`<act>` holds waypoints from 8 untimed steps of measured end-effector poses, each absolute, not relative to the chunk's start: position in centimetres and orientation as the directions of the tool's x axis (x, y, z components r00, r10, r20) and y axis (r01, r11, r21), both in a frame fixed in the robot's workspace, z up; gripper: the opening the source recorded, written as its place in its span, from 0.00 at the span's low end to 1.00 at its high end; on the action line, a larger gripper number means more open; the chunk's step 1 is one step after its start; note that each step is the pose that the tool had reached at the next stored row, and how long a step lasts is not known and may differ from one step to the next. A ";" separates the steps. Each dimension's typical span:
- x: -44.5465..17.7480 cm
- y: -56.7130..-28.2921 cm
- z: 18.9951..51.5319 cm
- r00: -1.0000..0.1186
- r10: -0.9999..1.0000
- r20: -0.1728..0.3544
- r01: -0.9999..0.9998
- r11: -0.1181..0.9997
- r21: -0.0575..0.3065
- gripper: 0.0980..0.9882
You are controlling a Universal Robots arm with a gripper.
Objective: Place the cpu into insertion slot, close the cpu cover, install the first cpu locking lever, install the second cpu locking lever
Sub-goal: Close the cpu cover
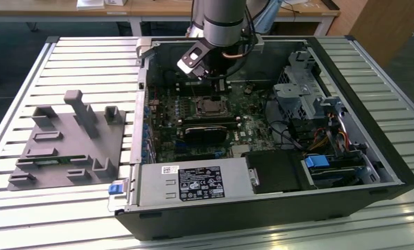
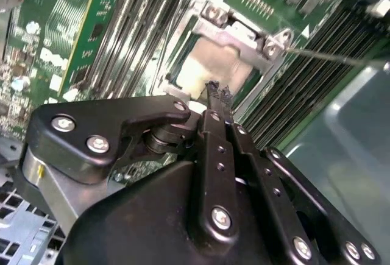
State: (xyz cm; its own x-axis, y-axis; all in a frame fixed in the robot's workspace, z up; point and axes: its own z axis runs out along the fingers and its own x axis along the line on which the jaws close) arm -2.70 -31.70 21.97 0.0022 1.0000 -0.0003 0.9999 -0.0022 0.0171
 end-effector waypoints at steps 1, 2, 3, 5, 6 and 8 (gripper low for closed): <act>-2.8 -31.7 21.8 0.002 1.000 0.000 1.000 -0.002 0.017 0.01; -2.8 -31.7 21.6 0.002 1.000 0.000 1.000 -0.002 0.017 0.01; -2.8 -31.7 21.4 0.002 1.000 0.000 1.000 -0.002 0.017 0.01; -3.0 -31.7 21.1 0.002 1.000 0.000 1.000 -0.002 0.017 0.01; -3.0 -31.7 21.0 0.002 1.000 0.000 1.000 -0.002 0.017 0.01; -3.2 -31.7 20.7 0.002 1.000 0.000 1.000 -0.002 0.017 0.01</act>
State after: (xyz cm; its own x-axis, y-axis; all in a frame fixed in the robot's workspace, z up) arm -3.24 -31.70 20.71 0.0021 1.0000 -0.0003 0.9999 -0.0021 0.0171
